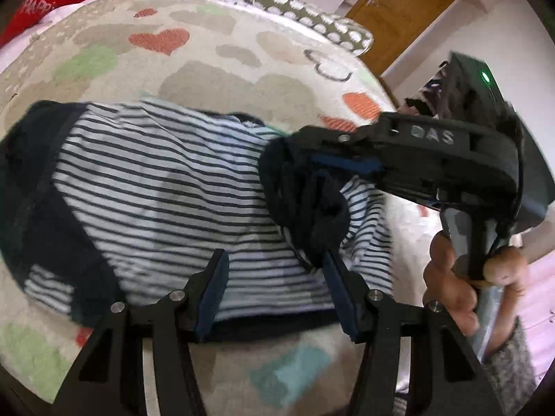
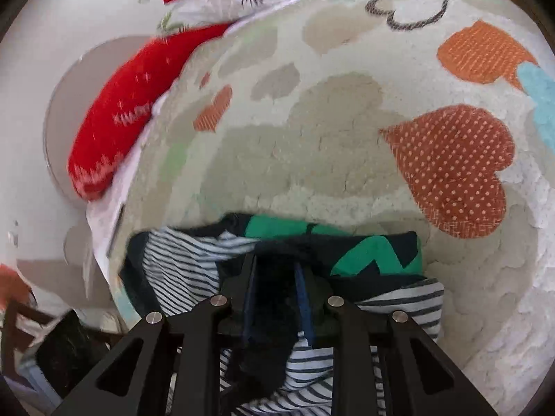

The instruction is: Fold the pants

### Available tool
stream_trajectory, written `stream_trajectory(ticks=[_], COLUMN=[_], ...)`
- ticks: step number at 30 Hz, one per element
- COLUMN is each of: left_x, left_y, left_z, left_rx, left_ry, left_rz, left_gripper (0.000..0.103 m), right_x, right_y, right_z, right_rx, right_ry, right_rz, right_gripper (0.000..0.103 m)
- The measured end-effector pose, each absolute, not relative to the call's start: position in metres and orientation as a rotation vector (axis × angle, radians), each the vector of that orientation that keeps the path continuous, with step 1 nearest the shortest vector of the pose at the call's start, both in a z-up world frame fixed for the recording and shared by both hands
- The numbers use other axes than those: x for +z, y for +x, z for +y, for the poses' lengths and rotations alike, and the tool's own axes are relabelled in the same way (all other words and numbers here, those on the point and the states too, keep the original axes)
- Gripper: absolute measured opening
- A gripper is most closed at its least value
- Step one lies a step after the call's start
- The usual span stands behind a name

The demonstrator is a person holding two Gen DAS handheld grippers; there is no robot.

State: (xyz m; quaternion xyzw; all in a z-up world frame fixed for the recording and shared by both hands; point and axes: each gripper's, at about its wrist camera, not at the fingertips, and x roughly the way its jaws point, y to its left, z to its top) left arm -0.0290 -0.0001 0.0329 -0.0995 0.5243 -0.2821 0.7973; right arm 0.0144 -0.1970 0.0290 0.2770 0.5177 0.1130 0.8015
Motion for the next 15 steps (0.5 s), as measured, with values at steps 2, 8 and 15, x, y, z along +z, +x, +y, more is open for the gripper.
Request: stream_trajectory(ticks=[2,8,15], left_x=[0.041,0.051,0.051], left_y=[-0.031,-0.019,-0.011], left_z=[0.015,0.075,0.142], left_rx=[-0.591,-0.439,-0.305], left_ry=[-0.233,-0.301,-0.417], left_rz=[1.101,1.065,1.028], left_gripper=[0.057,0.057,0.059], right_x=[0.048,0.078,0.030], right_y=[0.003,-0.046,-0.043], right_z=[-0.196,-0.189,-0.163], right_rx=[0.235,0.076,0.076], right_ry=[0.556,0.433,0.394], right_rz=[1.045,0.955,1.087], right_gripper=[0.024,0.018,0.016])
